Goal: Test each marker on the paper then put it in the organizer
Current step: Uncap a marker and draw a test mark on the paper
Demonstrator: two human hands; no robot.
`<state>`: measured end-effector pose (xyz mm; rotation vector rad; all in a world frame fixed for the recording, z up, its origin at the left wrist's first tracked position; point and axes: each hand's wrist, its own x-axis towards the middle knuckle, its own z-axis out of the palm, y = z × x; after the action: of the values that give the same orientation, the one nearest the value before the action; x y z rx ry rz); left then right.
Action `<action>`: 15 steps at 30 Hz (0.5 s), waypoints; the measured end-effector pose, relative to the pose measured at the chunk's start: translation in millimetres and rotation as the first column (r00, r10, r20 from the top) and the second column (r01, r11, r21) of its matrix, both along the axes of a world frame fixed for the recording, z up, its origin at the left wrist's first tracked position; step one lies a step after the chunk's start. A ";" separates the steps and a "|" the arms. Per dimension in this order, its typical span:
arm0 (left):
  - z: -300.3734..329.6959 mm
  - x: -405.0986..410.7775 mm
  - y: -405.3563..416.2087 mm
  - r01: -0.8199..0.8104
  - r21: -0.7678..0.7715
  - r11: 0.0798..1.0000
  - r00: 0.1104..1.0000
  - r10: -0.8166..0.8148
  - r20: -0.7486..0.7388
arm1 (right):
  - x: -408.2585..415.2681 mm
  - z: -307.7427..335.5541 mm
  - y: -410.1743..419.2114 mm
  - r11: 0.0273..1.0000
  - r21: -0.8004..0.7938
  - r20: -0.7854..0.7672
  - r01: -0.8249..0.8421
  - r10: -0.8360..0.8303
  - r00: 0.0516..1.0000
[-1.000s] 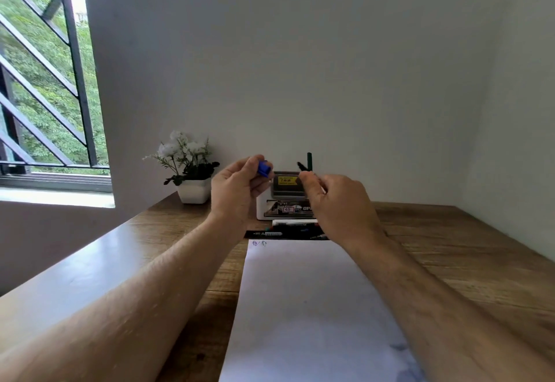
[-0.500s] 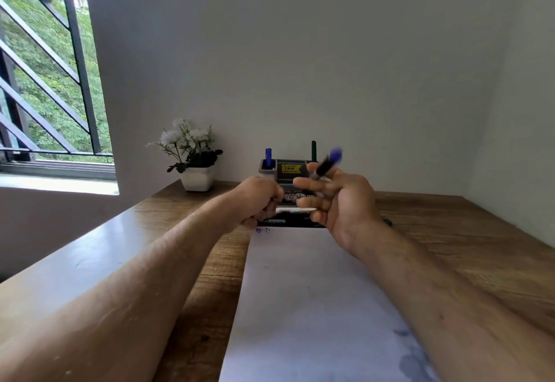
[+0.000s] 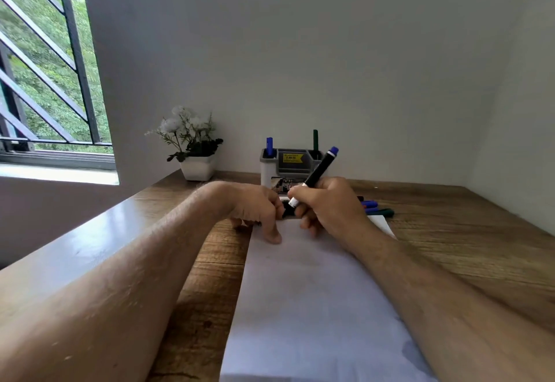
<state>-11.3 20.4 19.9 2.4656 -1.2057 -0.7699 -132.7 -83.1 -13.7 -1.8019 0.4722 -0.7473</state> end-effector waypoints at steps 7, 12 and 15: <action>0.7 -0.8 -2.3 0.025 0.015 1.000 0.999 -0.026 0.034 | 1.3 -1.2 3.9 0.984 -0.178 -0.103 -0.027 0.008 0.995; -0.8 -0.8 -2.7 0.038 0.011 0.999 0.995 -0.039 0.089 | 0.2 -1.4 4.5 0.942 -0.332 -0.140 -0.043 -0.004 0.990; -0.5 -1.5 -3.5 0.041 0.023 0.999 0.993 -0.043 0.108 | 0.2 -1.7 3.5 0.922 -0.381 -0.151 -0.065 0.008 0.988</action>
<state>-12.8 16.9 19.4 2.5361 -1.2979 -0.6697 -132.5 -79.6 -15.4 -2.2404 0.4051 -0.7194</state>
